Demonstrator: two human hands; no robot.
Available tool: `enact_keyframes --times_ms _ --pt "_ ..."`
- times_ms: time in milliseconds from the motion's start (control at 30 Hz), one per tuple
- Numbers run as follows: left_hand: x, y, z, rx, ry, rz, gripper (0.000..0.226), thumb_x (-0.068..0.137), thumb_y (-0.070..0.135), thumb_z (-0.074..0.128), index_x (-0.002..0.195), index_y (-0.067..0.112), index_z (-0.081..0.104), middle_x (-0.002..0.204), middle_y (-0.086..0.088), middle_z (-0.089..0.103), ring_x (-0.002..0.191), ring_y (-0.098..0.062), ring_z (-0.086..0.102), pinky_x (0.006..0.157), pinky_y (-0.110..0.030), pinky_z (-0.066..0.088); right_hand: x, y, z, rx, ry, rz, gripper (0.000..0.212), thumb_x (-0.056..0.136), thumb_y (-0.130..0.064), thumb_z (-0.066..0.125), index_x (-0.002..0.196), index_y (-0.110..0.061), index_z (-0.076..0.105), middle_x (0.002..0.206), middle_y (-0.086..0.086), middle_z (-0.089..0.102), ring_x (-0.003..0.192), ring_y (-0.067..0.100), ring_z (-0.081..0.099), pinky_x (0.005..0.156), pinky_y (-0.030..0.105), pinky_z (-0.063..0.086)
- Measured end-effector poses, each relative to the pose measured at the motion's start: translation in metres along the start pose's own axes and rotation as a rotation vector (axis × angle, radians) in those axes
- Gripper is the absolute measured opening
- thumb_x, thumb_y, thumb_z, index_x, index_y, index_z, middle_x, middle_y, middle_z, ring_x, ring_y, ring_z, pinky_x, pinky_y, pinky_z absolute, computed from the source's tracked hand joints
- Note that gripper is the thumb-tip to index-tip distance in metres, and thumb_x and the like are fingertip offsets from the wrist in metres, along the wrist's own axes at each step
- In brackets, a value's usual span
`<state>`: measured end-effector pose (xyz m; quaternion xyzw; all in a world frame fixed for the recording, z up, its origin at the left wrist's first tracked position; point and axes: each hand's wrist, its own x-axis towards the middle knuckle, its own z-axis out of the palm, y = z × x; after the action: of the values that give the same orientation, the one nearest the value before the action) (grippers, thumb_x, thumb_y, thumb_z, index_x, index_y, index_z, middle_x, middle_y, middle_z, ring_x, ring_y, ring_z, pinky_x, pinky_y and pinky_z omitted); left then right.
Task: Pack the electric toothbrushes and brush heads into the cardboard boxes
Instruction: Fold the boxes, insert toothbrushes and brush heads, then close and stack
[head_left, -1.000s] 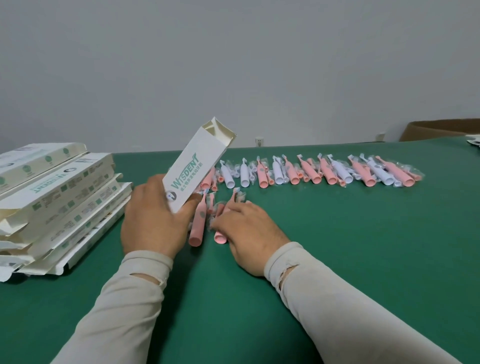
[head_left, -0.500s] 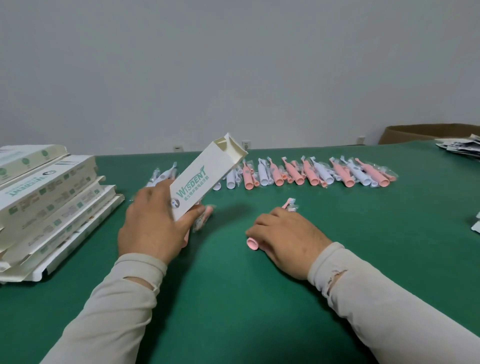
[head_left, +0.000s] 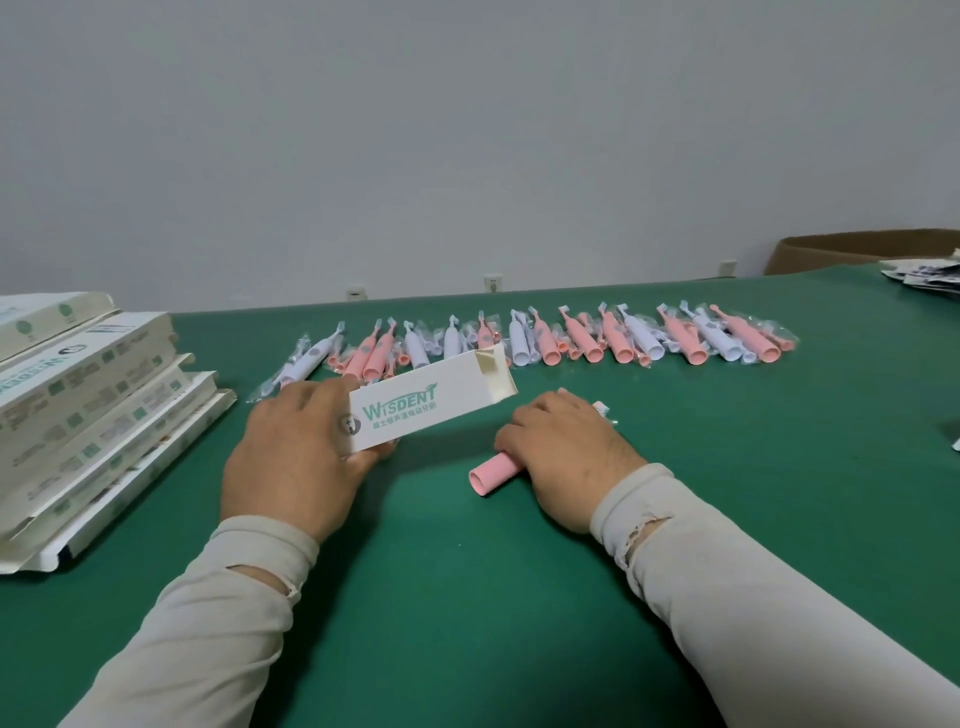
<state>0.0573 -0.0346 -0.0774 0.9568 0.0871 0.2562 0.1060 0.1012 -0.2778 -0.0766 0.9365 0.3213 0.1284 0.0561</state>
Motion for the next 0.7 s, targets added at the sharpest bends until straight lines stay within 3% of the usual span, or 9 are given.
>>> enact_keyframes --times_ms 67,167,300,433,567,700 --pt "0.000 -0.001 0.000 -0.018 0.018 -0.021 0.048 0.077 0.049 0.074 0.118 0.032 0.056 0.118 0.000 0.056 0.106 -0.028 0.048 0.074 -0.041 0.048 -0.004 0.003 -0.004 0.027 0.081 0.016 0.035 0.091 -0.007 0.052 0.122 -0.023 0.052 0.115 -0.002 0.054 0.110 0.022 0.046 0.113 0.037 0.028" --pt "0.000 -0.005 -0.001 -0.034 0.054 -0.057 0.049 0.076 0.040 0.078 0.119 0.029 0.059 0.123 -0.002 0.055 0.111 -0.030 0.047 0.081 -0.044 0.049 -0.013 0.014 -0.016 0.148 0.334 0.062 0.024 0.094 -0.010 0.053 0.115 -0.019 0.052 0.104 -0.001 0.050 0.090 0.018 0.043 0.088 0.034 0.041" --pt "0.001 -0.007 0.000 0.005 0.040 -0.040 0.051 0.075 0.041 0.078 0.120 0.029 0.058 0.131 -0.003 0.052 0.116 -0.032 0.046 0.087 -0.047 0.049 -0.025 0.016 -0.025 0.507 0.617 0.149 0.019 0.095 -0.023 0.055 0.113 -0.023 0.048 0.093 -0.008 0.049 0.072 0.013 0.045 0.063 0.032 0.040" --pt "0.001 -0.005 0.001 -0.001 -0.008 0.048 0.063 0.076 0.051 0.078 0.132 0.032 0.056 0.144 -0.005 0.046 0.128 -0.033 0.041 0.100 -0.048 0.044 -0.028 0.006 -0.021 0.867 0.484 0.037 0.020 0.096 -0.035 0.052 0.114 -0.034 0.045 0.086 -0.008 0.058 0.062 0.013 0.053 0.055 0.037 0.048" --pt "-0.002 -0.001 0.001 -0.096 -0.006 0.169 0.062 0.074 0.033 0.083 0.131 0.027 0.059 0.144 -0.008 0.048 0.127 -0.037 0.043 0.107 -0.050 0.038 -0.025 0.007 -0.016 0.988 0.426 0.052 0.021 0.094 -0.040 0.051 0.114 -0.034 0.051 0.088 -0.009 0.060 0.068 0.012 0.055 0.062 0.035 0.050" --pt "-0.002 0.000 -0.001 -0.126 -0.018 0.248 0.066 0.073 0.027 0.083 0.134 0.028 0.058 0.144 -0.005 0.049 0.126 -0.033 0.043 0.109 -0.049 0.036 -0.025 0.010 -0.017 1.119 0.456 0.114 0.023 0.092 -0.039 0.052 0.114 -0.031 0.052 0.087 -0.006 0.059 0.066 0.017 0.056 0.061 0.046 0.053"
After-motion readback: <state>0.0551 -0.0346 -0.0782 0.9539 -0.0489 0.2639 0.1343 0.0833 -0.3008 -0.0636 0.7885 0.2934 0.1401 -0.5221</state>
